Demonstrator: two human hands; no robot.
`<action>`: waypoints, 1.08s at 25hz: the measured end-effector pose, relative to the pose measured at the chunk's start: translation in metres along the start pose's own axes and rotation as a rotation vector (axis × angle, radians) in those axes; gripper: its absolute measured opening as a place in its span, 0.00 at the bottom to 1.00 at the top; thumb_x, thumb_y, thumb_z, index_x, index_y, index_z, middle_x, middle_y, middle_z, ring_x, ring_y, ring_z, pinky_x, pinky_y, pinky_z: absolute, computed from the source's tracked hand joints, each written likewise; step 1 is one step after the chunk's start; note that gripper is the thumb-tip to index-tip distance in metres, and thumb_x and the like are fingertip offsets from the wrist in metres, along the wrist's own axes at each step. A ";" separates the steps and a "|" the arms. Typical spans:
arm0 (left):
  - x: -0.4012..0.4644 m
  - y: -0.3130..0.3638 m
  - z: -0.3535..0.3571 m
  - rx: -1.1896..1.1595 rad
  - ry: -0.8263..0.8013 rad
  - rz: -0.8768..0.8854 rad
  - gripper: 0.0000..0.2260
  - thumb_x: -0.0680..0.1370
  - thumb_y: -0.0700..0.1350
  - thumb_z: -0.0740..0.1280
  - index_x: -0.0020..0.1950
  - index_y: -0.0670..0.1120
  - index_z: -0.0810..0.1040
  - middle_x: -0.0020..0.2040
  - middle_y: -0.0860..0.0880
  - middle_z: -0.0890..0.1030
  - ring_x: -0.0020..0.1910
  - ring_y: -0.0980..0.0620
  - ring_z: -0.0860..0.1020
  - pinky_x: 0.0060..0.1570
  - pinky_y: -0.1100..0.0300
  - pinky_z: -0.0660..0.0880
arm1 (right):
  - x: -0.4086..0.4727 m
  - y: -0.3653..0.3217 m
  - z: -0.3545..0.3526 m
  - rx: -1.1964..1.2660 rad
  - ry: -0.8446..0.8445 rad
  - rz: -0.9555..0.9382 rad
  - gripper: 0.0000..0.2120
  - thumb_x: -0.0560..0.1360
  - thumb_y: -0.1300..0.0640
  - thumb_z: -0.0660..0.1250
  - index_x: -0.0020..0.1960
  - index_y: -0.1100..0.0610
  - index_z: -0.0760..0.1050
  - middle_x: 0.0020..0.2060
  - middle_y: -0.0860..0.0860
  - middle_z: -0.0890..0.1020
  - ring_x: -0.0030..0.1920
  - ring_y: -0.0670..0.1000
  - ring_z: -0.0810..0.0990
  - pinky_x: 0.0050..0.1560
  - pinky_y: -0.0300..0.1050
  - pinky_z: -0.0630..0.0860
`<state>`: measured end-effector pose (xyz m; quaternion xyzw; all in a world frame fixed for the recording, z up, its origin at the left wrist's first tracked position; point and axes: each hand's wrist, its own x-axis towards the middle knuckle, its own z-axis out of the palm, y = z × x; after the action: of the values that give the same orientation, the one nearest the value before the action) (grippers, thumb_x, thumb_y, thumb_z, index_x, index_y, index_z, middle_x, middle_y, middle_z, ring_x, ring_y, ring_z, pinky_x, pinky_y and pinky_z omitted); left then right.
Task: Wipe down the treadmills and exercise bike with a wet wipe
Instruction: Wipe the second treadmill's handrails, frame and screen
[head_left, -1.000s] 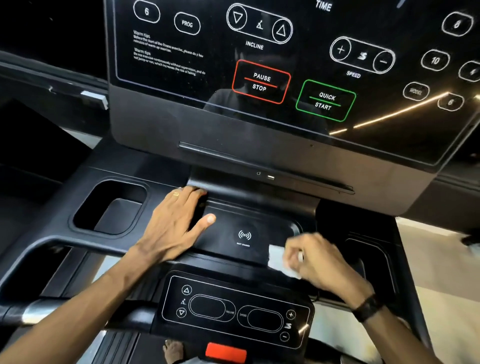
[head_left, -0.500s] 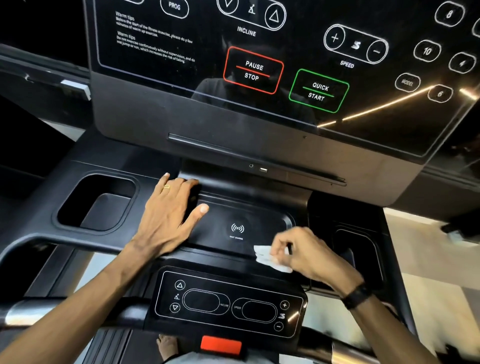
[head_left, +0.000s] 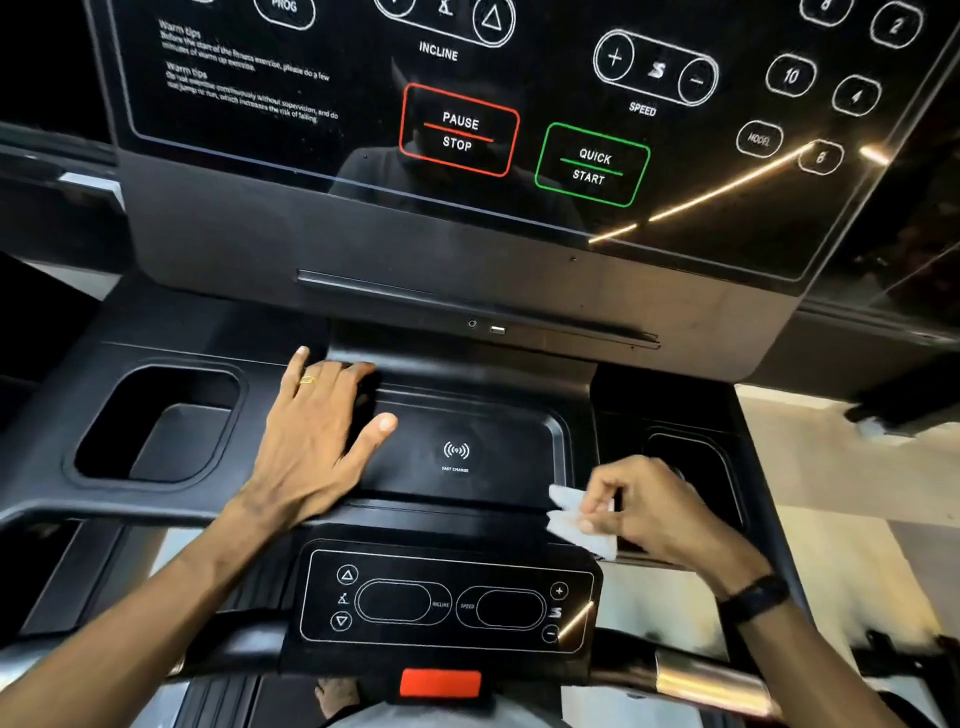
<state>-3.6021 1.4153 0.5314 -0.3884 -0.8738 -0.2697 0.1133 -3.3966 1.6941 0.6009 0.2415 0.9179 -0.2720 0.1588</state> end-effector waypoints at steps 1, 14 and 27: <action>0.000 0.001 0.000 -0.001 -0.011 0.022 0.33 0.82 0.65 0.46 0.65 0.40 0.74 0.53 0.46 0.77 0.58 0.44 0.74 0.78 0.44 0.52 | -0.001 0.005 -0.001 0.035 0.020 0.021 0.11 0.65 0.50 0.82 0.38 0.40 0.81 0.34 0.36 0.82 0.37 0.39 0.80 0.48 0.48 0.79; 0.056 0.074 0.051 -0.053 -0.378 0.830 0.27 0.83 0.61 0.52 0.68 0.43 0.76 0.71 0.42 0.74 0.72 0.43 0.70 0.76 0.41 0.55 | -0.034 0.058 0.034 0.247 0.659 0.404 0.15 0.69 0.67 0.69 0.37 0.46 0.80 0.35 0.50 0.83 0.40 0.56 0.82 0.42 0.51 0.78; 0.095 0.172 0.119 -0.244 -0.416 0.885 0.30 0.83 0.62 0.50 0.72 0.41 0.71 0.74 0.43 0.69 0.78 0.48 0.62 0.80 0.48 0.47 | -0.048 0.109 0.057 0.490 1.002 0.696 0.09 0.73 0.70 0.64 0.41 0.58 0.77 0.37 0.55 0.81 0.40 0.54 0.80 0.47 0.49 0.77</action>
<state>-3.5372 1.6355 0.5368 -0.7775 -0.5917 -0.2130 -0.0059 -3.2899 1.7247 0.5291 0.6509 0.6604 -0.2606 -0.2688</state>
